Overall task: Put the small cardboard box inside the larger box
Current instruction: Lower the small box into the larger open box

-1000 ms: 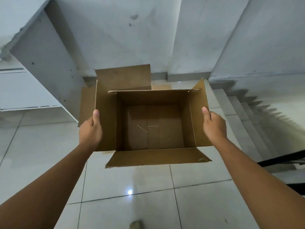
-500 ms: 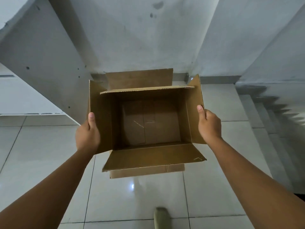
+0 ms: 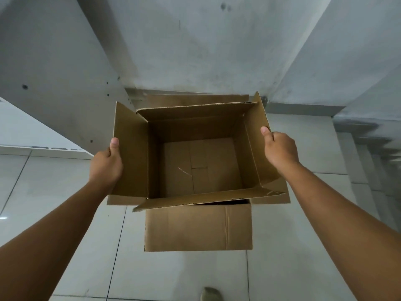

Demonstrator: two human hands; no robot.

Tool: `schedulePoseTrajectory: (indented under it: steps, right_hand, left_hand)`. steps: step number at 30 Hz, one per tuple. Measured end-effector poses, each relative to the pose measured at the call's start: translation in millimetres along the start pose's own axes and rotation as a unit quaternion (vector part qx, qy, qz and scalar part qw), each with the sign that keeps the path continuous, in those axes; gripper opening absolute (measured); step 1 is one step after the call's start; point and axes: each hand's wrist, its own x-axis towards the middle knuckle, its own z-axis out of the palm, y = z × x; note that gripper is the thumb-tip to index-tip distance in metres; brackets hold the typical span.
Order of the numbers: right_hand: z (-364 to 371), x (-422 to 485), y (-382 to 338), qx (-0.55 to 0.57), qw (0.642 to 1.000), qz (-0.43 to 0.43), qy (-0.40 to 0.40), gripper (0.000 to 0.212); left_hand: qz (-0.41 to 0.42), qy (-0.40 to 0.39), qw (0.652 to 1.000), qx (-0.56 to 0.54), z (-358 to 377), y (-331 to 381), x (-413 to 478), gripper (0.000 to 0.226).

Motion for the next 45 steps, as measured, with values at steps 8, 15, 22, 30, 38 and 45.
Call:
schedulePoseTrajectory:
  steps: [8, 15, 22, 30, 38, 45]
  right_hand:
    - [42.2, 0.7, 16.6, 0.019, 0.999, 0.019, -0.023, 0.053]
    - [99.2, -0.5, 64.3, 0.034, 0.993, 0.065, -0.095, 0.032]
    - [156.4, 10.6, 110.1, -0.001, 1.000, 0.012, -0.013, 0.028]
    - [188.1, 18.6, 132.7, -0.047, 0.995, -0.032, 0.088, 0.023]
    - [195.5, 8.4, 140.0, -0.017, 0.987, -0.079, 0.139, 0.022]
    - [190.5, -45.3, 164.2, -0.058, 0.964, -0.209, 0.156, 0.034]
  left_hand:
    - [0.015, -0.001, 1.000, 0.025, 20.6, -23.2, 18.5, 0.063]
    - [0.028, -0.025, 0.997, 0.062, 67.3, -70.3, 29.5, 0.049]
    - [0.109, 0.023, 0.987, 0.118, 118.3, -126.9, 51.4, 0.045]
    - [0.196, 0.062, 0.966, 0.157, 147.8, -151.9, 73.2, 0.032]
    - [0.234, 0.107, 0.953, 0.163, 164.1, -154.1, 70.9, 0.029]
    - [0.318, 0.103, 0.939, 0.077, 160.6, -182.0, 33.1, 0.028]
